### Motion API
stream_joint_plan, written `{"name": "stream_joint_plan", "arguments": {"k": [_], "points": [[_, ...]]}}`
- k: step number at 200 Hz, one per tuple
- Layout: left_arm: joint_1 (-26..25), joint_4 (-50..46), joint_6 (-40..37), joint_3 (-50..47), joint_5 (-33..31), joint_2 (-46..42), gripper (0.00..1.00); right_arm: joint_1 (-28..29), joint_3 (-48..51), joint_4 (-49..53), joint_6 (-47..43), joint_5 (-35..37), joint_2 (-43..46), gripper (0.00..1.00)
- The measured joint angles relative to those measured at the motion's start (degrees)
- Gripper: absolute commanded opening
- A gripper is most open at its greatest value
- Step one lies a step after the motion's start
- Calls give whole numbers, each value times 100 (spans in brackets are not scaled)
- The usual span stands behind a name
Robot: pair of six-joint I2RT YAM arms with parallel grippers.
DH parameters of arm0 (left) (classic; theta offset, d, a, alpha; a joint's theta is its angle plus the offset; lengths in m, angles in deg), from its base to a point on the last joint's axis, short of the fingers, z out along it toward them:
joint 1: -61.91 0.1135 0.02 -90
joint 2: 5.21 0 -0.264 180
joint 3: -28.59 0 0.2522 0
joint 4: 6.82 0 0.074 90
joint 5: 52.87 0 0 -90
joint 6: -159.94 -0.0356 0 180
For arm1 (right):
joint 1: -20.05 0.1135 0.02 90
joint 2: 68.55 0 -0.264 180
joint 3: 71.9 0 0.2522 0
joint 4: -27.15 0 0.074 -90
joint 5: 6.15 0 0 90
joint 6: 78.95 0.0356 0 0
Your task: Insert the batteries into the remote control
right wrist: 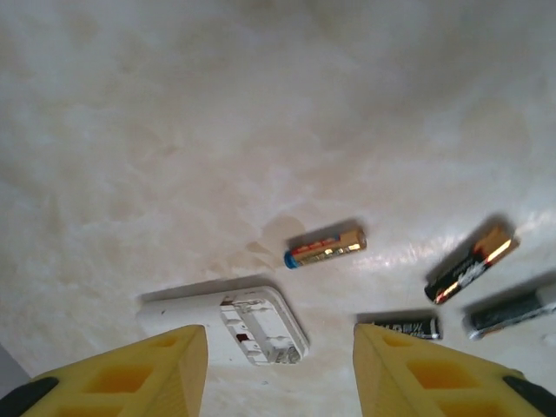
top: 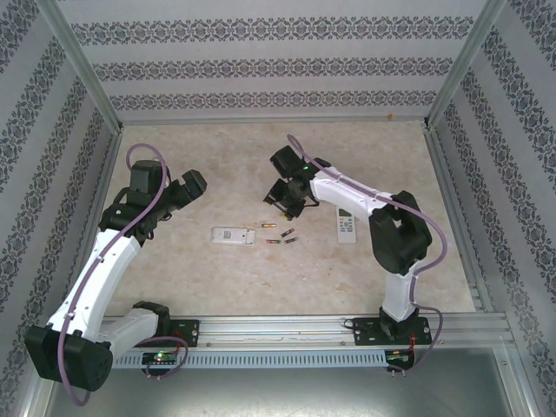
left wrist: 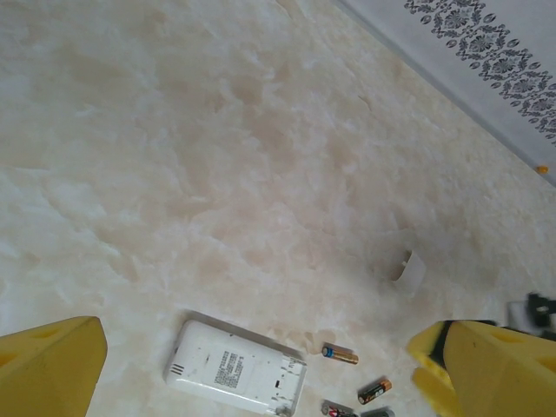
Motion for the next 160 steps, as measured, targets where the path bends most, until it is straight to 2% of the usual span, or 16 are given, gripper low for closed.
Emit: {"name": "stream_joint_plan", "arguments": {"k": [6,28,62,160], "points": [[0,0,0,0,-2,-2,100,31,2,4,295,-39,-59,31],[0,-4,4,-7,-4,-39,100,68,118,-125,1193,-199,-151,30],[0,-4,17,-7,-7,-127,100,42,114,-173,1851,-262,-330,30],[0,-2,17,-7,-2,-7,100,17,26,-297,2173,-348,-933,26]]}}
